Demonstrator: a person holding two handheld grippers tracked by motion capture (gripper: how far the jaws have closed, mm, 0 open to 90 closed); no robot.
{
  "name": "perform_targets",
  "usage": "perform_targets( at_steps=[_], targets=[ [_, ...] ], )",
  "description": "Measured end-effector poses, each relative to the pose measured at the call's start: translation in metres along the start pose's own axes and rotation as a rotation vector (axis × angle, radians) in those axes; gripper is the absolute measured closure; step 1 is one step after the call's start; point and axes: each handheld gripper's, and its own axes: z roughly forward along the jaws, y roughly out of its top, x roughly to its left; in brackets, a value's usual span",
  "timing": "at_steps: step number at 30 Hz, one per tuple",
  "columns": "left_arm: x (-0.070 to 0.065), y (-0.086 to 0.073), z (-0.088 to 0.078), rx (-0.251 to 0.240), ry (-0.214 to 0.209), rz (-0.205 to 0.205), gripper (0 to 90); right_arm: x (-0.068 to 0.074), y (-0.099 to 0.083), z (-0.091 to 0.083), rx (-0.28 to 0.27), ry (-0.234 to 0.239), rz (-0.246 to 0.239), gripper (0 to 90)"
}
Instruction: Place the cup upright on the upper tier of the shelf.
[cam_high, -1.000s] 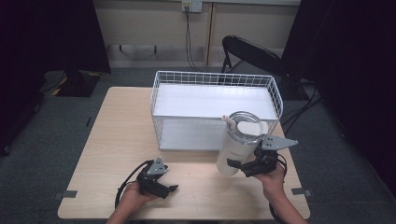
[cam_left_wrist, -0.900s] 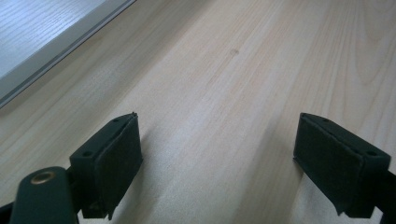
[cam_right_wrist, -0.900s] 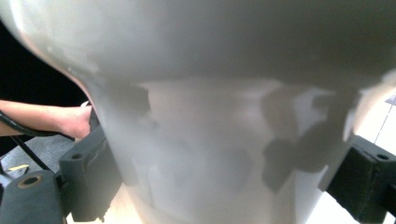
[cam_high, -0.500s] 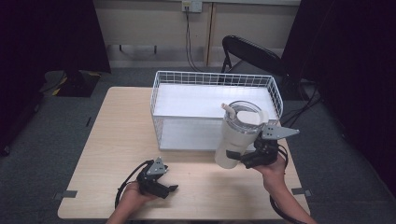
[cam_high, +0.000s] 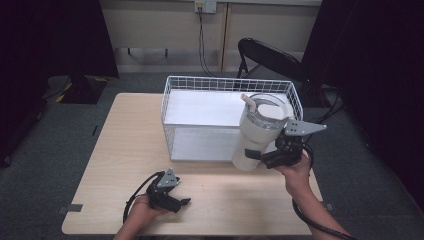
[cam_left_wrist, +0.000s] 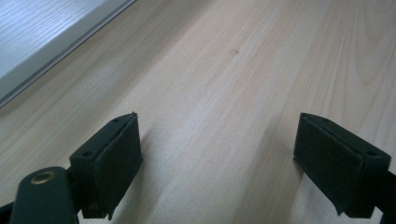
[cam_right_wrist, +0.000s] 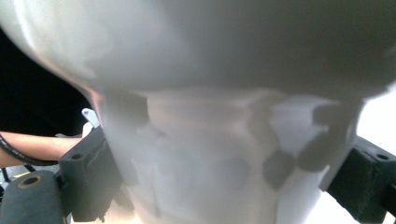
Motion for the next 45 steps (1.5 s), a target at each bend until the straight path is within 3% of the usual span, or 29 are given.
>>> perform_targets(
  at_steps=[20, 36, 45],
  targets=[
    [0.0, 0.0, 0.0, 0.0, -0.001, 0.0, 14.4, -0.013, 0.046, 0.002, 0.017, -0.017, 0.001, 10.1],
    [0.0, 0.0, 0.0, -0.006, 0.002, -0.003, 14.2, -0.022, 0.073, 0.001, 0.048, -0.039, -0.008, 10.0],
    [0.0, 0.0, 0.0, -0.006, 0.002, -0.003, 14.2, -0.028, 0.084, 0.001, 0.034, -0.068, -0.019, 10.1]
  ],
)
